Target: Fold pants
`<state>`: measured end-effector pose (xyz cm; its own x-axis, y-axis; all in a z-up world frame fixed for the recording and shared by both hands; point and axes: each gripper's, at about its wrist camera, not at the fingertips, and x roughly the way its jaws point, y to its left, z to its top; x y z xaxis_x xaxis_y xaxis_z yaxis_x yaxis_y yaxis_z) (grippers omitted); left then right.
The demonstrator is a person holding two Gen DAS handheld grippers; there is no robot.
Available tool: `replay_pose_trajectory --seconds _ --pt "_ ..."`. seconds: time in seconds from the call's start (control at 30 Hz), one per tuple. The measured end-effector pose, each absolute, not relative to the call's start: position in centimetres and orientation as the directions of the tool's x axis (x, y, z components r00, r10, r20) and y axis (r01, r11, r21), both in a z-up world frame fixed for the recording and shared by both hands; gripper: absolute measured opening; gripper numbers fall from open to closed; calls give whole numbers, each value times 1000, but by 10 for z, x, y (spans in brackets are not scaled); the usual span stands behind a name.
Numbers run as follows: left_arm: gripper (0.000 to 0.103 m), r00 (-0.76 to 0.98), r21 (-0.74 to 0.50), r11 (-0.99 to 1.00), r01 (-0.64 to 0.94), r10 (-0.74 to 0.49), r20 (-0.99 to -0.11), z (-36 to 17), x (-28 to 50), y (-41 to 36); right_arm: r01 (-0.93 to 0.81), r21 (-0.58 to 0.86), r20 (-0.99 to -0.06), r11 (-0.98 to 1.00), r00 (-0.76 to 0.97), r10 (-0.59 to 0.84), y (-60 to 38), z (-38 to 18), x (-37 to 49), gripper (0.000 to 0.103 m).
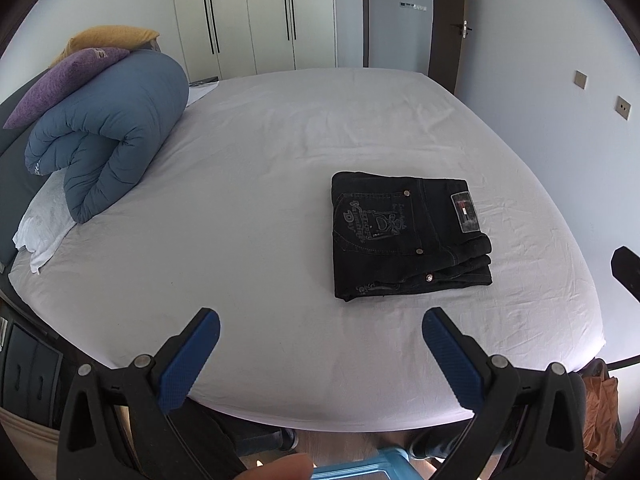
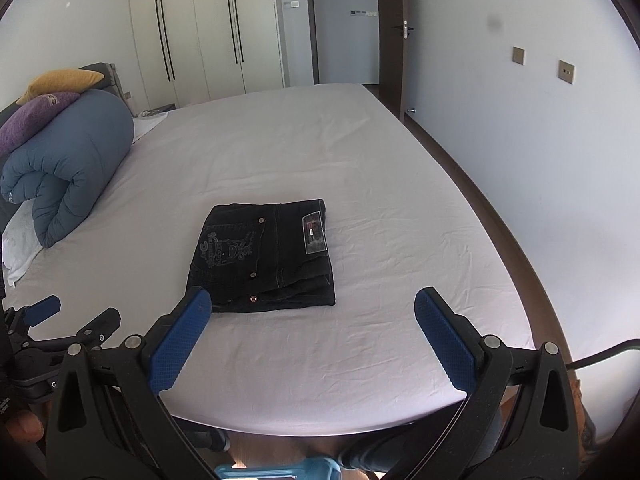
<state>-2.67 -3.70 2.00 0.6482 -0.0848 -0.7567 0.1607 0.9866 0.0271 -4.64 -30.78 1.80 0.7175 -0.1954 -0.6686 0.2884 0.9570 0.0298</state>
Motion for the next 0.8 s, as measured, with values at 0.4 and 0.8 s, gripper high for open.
replay_pose_trajectory --seconds 0.4,0.8 --pt "103 634 26 987 160 -82 -769 15 -24 -38 260 19 -691 965 701 -176 -298 13 -38 103" --pt "103 623 24 987 162 -83 -777 9 -21 -38 249 14 -707 968 688 -167 -295 6 -31 103"
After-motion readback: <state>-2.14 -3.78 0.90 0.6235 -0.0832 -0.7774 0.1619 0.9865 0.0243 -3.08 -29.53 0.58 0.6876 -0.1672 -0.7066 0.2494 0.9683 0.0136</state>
